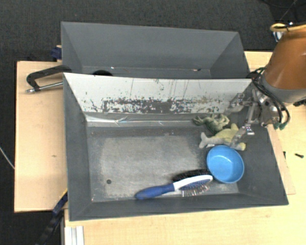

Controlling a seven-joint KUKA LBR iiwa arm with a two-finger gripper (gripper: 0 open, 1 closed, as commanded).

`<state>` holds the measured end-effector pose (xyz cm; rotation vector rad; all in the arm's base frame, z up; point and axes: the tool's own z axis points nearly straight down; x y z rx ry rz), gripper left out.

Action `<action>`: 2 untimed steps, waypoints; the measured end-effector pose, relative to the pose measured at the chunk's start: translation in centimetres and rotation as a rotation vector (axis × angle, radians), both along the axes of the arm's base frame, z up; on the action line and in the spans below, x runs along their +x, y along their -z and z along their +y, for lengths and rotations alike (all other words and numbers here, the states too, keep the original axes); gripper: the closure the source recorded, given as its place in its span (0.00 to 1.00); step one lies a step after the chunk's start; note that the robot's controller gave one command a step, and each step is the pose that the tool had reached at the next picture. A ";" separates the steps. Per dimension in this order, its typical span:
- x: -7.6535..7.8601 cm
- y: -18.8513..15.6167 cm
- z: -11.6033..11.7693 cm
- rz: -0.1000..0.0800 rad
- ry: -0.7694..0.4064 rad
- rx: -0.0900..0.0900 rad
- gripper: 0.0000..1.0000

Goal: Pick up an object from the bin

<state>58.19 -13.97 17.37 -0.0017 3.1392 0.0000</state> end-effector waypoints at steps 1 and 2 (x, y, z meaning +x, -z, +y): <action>1.1 9.1 2.5 0.006 -0.515 0.004 0.00; 1.2 8.7 2.3 0.002 -0.513 0.000 1.00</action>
Offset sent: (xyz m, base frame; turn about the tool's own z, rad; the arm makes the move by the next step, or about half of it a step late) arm 0.0108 0.0220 -0.0887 -0.5147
